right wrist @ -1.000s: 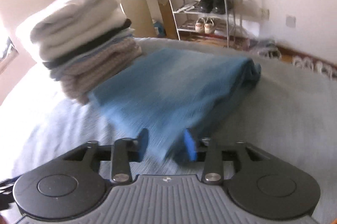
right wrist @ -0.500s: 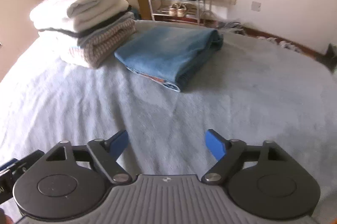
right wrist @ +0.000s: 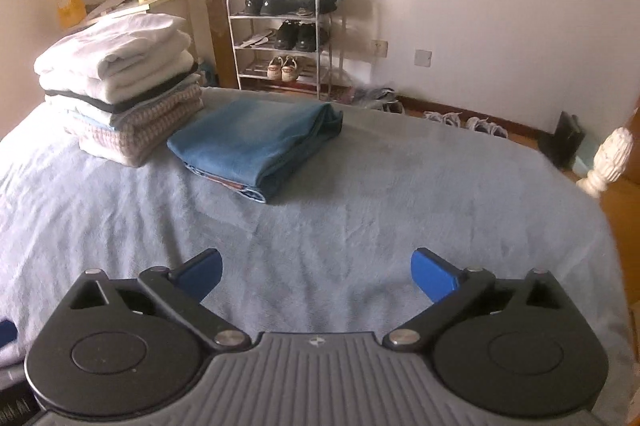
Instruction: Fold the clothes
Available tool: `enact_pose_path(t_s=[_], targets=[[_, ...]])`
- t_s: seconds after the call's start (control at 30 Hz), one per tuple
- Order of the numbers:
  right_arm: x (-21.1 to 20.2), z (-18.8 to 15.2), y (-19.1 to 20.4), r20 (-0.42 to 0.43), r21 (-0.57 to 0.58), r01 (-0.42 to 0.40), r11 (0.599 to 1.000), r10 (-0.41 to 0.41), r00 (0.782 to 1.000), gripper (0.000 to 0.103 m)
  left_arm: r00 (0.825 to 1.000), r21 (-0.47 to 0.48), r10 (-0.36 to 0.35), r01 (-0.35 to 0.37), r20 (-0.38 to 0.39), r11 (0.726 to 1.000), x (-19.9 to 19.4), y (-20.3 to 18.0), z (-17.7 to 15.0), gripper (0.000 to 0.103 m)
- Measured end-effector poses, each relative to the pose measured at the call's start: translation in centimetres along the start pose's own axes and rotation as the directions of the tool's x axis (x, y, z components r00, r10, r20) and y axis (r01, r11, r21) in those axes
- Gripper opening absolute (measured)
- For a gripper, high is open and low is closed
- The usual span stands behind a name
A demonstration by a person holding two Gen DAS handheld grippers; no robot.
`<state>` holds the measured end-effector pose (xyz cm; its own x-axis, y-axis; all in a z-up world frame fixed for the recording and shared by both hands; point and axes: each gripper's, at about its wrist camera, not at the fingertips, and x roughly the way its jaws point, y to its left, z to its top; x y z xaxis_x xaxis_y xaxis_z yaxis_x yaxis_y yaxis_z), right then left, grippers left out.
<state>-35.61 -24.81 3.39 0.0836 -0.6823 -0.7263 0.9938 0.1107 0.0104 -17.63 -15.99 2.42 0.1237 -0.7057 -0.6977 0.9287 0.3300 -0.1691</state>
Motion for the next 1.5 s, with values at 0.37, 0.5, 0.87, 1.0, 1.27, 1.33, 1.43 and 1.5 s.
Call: enact_pose_path(t_s=[0.37,0.5,0.87,1.0,1.27,1.33,1.43,1.5], targets=[[0.4,-0.8,-1.5,-0.051,-0.021,0.073,0.997,-0.074,0.996,0.103,0.997,0.034,0.066,-0.065,-0.033,0.997,0.4,-2.2,-0.7,0.1],[0.4,-1.1,-1.2,-0.048,-0.04,0.068,0.997,-0.069,0.996,0.103,0.996,0.049,0.073,-0.071,-0.043,0.996,0.4,-2.4,-0.7,0.1],[0.4,-1.2,-1.4,-0.041,-0.041,0.073,0.996,-0.075,0.996,0.103,0.997,0.054,0.061,-0.058,-0.057,0.997,0.5,-3.1,-0.9,0.1],[0.6,-1.3,-1.5,-0.053,-0.037,0.074,0.997,-0.076,0.996,0.103,0.997,0.057,0.054,-0.05,-0.061,0.997,0.5,-3.4,-0.9,0.1],[0.8,-1.4,-1.7,-0.054,-0.037,0.08,0.996,-0.082,0.995,0.103,0.997,0.055,0.048,-0.045,-0.062,0.997,0.5,-3.6,-1.0,0.1],[0.8,-1.4,-1.7,-0.054,-0.035,0.081,0.996,-0.083,0.995,0.103,0.997,0.059,0.048,-0.045,-0.062,0.997,0.5,-3.7,-1.0,0.1],[0.9,-1.4,-1.8,-0.054,-0.036,0.083,0.996,-0.084,0.995,0.103,0.997,0.062,0.048,-0.044,-0.061,0.997,0.5,-3.8,-1.0,0.1],[0.9,-1.4,-1.8,-0.053,-0.036,0.085,0.996,-0.087,0.995,0.103,0.997,0.063,0.047,-0.044,-0.06,0.997,0.6,-3.9,-1.0,0.1]])
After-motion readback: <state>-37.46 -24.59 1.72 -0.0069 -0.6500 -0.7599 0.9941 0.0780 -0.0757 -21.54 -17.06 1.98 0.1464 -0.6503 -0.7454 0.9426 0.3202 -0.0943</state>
